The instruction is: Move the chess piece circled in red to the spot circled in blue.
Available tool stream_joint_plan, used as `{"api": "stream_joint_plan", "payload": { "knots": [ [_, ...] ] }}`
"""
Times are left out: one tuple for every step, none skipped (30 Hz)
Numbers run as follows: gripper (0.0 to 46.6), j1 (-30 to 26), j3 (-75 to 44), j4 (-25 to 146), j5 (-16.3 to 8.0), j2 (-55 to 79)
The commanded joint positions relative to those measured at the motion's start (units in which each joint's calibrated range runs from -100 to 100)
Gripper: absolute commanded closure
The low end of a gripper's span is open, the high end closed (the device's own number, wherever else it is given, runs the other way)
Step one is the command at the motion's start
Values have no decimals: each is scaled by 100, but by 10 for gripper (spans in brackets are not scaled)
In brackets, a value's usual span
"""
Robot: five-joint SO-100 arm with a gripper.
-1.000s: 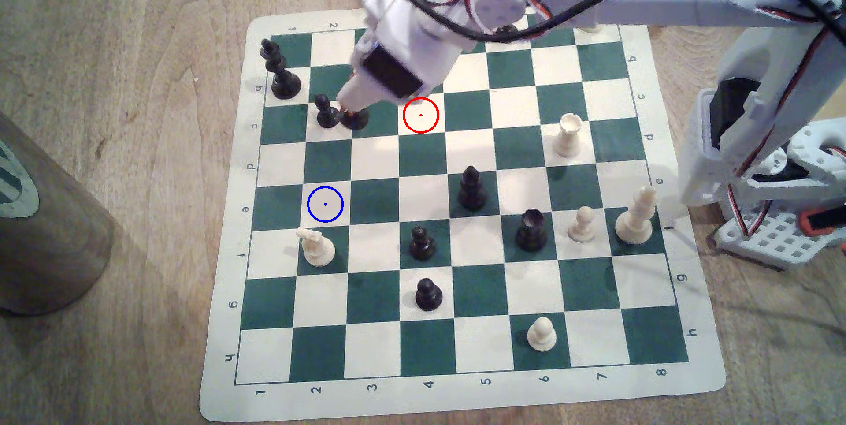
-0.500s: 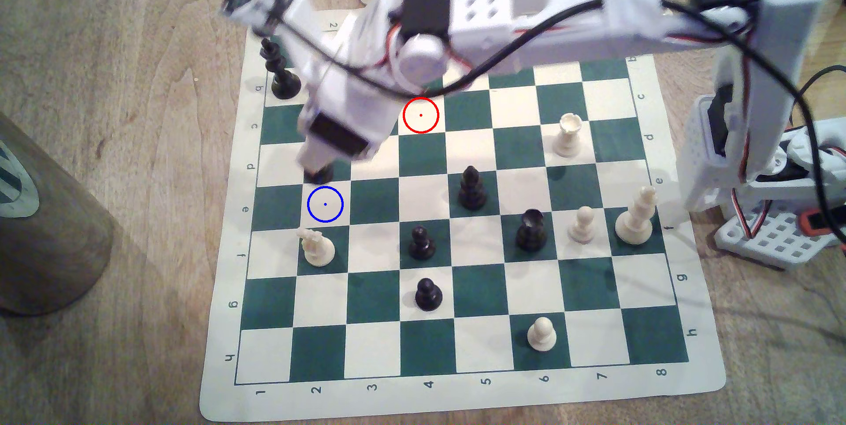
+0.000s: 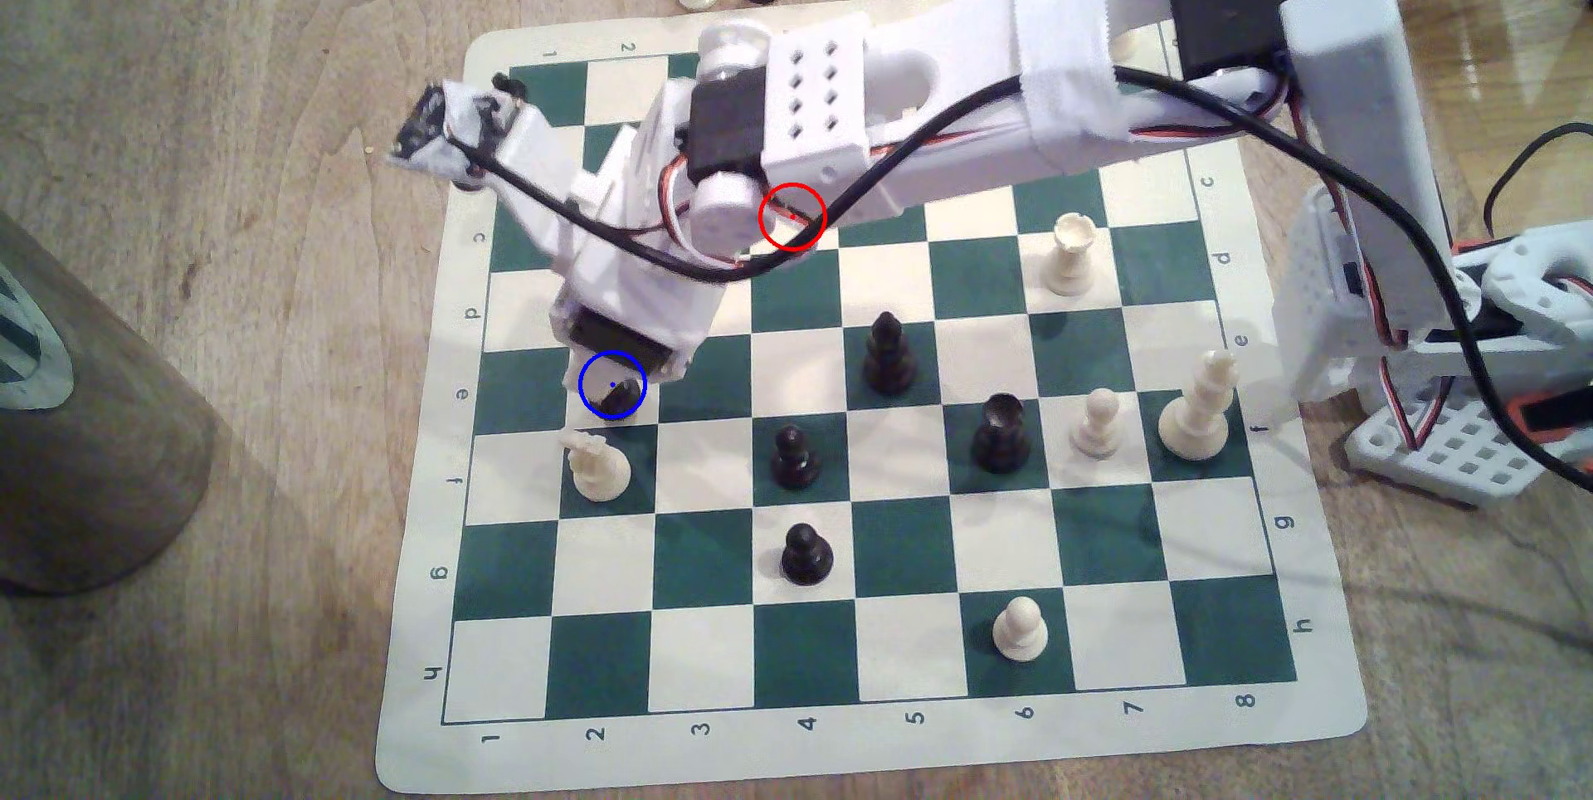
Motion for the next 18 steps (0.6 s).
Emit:
{"api": "stream_joint_plan", "payload": {
  "knots": [
    [463, 40, -548, -105, 29, -142],
    [463, 56, -567, -105, 29, -142],
    [463, 56, -576, -105, 29, -142],
    [463, 64, -594, -105, 29, -133],
    [463, 64, -612, -105, 29, -133],
    [463, 79, -630, -105, 39, -125],
    [463, 87, -639, -105, 44, -116],
    [463, 103, -639, -97, 49, -116],
    [463, 103, -639, -89, 54, -116],
    [462, 111, -639, -89, 59, -108],
    [462, 119, -666, -89, 68, -99],
    [462, 119, -684, -73, 73, -99],
    [462, 119, -703, -48, 73, -99],
    [461, 119, -721, -40, 73, -99],
    [461, 119, -730, -32, 78, -99],
    [461, 119, -730, -32, 78, -91],
    [460, 111, -730, -32, 78, -82],
    [460, 111, -730, -23, 78, -65]
  ]
}}
